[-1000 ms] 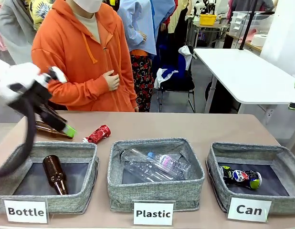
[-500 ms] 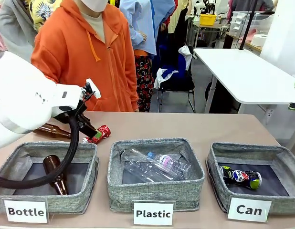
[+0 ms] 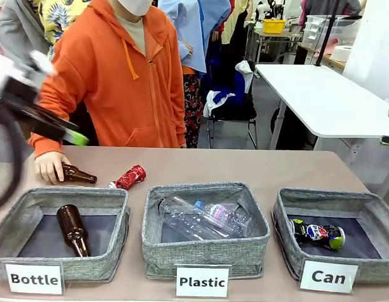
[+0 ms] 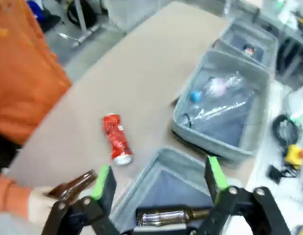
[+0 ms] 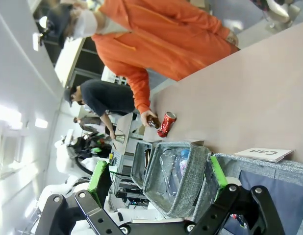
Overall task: Sort the can waste into the basket.
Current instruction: Pick up the can waste from the table and place it in the right Fabric basket.
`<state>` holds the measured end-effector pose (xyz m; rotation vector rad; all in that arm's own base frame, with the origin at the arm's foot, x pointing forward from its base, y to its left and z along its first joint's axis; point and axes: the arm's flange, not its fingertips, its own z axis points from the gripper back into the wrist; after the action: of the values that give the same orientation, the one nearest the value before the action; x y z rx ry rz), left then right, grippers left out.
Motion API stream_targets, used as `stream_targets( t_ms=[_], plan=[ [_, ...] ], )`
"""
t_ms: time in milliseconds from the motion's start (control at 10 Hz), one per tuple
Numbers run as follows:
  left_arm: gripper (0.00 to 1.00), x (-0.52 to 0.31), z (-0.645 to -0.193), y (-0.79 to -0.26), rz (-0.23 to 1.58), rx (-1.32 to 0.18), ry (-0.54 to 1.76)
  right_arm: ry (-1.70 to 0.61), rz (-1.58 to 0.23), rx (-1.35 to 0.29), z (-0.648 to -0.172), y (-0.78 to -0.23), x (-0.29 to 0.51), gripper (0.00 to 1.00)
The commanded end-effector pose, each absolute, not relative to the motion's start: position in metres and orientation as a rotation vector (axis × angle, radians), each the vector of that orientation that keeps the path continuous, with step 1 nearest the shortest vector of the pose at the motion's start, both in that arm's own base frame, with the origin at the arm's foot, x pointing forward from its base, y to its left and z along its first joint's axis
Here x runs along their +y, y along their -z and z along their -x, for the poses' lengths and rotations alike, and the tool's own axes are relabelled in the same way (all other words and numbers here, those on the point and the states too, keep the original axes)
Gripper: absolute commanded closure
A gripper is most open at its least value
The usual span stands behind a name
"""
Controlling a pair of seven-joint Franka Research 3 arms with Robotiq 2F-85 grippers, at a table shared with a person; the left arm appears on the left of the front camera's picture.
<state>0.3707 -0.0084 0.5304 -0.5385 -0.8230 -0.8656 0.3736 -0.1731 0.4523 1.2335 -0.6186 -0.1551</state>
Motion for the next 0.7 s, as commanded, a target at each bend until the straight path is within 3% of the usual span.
stream_targets(
  t_ms=[0, 300, 600],
  plan=[
    [0.06, 0.081, -0.337, -0.571, 0.509, -0.885, 0.692, 0.144, -1.231, -0.609, -0.373, -0.456, -0.176, 0.0],
    [0.06, 0.173, -0.304, -0.569, 0.46, -0.983, 0.384, 0.144, -1.231, -0.609, -0.373, -0.456, -0.176, 0.0],
    [0.06, 0.213, -0.279, -0.552, 0.446, -1.013, 0.221, 0.144, -1.231, -0.609, -0.373, -0.456, -0.176, 0.0]
  ],
)
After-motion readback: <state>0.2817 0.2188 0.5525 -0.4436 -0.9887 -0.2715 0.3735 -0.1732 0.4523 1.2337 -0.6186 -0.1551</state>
